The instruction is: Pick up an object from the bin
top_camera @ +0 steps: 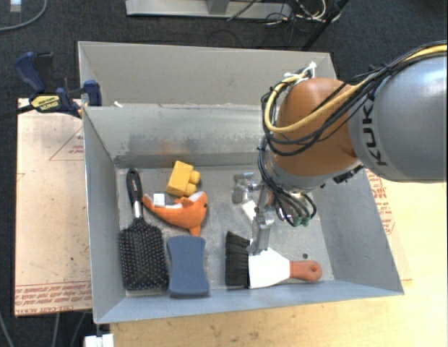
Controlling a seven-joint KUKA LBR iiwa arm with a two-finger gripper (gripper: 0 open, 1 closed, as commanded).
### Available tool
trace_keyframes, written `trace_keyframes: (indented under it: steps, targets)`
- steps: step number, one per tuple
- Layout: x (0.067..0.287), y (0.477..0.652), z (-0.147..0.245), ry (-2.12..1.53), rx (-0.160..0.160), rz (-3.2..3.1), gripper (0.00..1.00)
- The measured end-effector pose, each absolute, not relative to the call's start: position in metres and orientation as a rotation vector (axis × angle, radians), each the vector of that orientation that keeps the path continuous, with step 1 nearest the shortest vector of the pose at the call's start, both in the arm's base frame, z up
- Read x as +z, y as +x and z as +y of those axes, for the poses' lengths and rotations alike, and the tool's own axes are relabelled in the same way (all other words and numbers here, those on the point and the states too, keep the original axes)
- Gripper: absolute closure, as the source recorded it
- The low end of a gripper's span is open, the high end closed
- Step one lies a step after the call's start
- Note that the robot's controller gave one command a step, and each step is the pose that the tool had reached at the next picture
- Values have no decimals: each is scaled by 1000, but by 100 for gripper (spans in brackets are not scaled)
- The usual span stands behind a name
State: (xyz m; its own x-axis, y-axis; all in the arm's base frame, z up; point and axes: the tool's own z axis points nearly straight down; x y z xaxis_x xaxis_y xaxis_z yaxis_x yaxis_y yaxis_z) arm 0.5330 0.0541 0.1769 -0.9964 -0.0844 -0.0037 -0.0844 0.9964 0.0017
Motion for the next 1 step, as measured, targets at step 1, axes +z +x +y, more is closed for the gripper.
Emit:
trace_keyframes:
  steps: [1]
  targets:
    - [111, 550, 109, -496, 5, 3095, 100]
